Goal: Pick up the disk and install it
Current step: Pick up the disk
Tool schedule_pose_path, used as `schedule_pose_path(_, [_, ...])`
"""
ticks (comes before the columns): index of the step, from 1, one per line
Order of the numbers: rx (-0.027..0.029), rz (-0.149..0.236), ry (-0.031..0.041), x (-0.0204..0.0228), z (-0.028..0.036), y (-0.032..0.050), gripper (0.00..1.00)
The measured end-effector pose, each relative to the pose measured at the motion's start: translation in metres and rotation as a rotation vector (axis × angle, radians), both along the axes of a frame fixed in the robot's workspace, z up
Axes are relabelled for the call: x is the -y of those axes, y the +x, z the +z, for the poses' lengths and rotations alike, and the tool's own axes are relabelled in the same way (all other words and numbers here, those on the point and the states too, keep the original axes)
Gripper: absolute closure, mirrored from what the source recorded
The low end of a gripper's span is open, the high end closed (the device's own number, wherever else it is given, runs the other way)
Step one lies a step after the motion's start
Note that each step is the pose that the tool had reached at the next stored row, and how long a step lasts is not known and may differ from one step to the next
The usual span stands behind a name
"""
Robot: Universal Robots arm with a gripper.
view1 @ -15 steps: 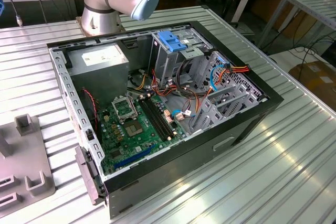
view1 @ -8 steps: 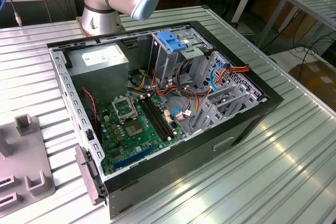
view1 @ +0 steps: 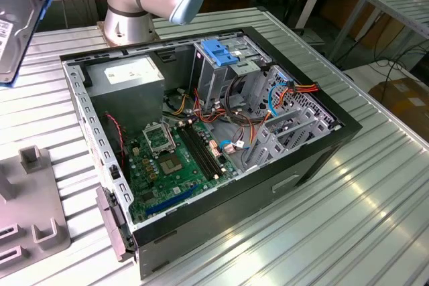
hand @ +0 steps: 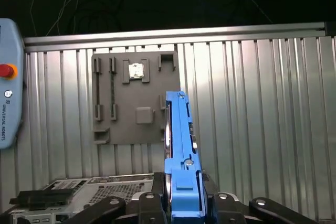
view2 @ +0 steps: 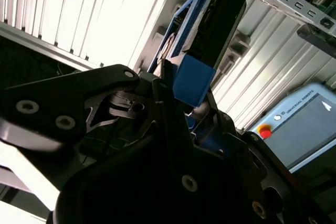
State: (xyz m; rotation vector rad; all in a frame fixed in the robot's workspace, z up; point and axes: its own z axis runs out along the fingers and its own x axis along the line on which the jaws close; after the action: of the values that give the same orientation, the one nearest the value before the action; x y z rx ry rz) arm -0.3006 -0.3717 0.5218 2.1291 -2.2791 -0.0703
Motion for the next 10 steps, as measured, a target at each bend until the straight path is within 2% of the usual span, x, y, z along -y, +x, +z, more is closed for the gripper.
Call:
schedule_pose_path(1, [-0.0006, 0.000, -0.0001, 0.0000, 0.0001, 0.0086, 0.63])
schedule_pose_path(3, [-0.0013, 0.000, 0.0000, 0.0000, 0.0001, 0.0199, 0.63])
schedule_pose_path(10, [-0.0055, 0.000, -0.0001, 0.0000, 0.0007, 0.0564, 0.63])
